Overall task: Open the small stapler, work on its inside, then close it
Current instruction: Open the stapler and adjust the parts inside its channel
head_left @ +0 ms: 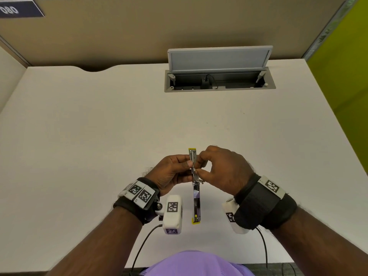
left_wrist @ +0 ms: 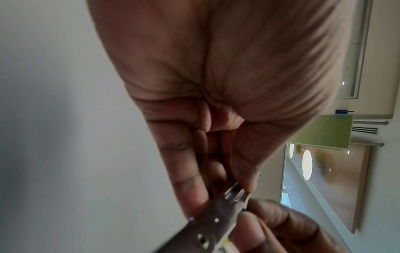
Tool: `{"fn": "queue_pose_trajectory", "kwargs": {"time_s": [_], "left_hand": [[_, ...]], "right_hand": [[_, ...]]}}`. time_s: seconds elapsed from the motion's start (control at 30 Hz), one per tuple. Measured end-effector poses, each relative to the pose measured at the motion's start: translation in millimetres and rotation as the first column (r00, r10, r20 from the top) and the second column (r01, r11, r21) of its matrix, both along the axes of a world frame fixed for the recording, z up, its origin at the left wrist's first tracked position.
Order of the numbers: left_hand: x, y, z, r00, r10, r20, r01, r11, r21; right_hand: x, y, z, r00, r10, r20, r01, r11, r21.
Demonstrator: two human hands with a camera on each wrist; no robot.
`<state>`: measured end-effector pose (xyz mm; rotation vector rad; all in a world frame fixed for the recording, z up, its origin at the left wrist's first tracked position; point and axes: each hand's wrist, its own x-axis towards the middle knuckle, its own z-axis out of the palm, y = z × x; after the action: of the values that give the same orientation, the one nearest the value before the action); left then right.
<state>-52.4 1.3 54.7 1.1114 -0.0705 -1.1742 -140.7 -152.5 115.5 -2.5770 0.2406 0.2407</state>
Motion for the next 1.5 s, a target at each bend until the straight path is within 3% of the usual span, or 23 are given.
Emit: {"fn": "queue_pose_trajectory", "kwargs": {"time_s": [0.2, 0.67, 1.17, 1.5], "left_hand": [[0, 0, 0, 1.0, -0.012, 0.02, 0.011, 1.0, 0.011], [0, -1, -1, 0.999, -0.011, 0.035, 0.011, 1.0, 0.02], [0, 0, 9, 0.999, 0.035, -0.008, -0.035, 0.998, -0.054], [0, -1, 14, 0.999, 0.043, 0.004, -0.043, 0.996, -0.084]], "right_hand": [[4, 0, 5, 0.998, 0.066, -0.023, -0.067, 0.996, -0.057], [4, 3, 8, 0.997, 0.068, -0.028, -0.07, 0.992, -0.101], [2, -3, 8, 0.991, -0.118, 0.059, 0.108, 0.982, 0.156], [-3, 1, 17, 0.993, -0.077, 0.093, 0.072, 0.996, 0.05]]}}
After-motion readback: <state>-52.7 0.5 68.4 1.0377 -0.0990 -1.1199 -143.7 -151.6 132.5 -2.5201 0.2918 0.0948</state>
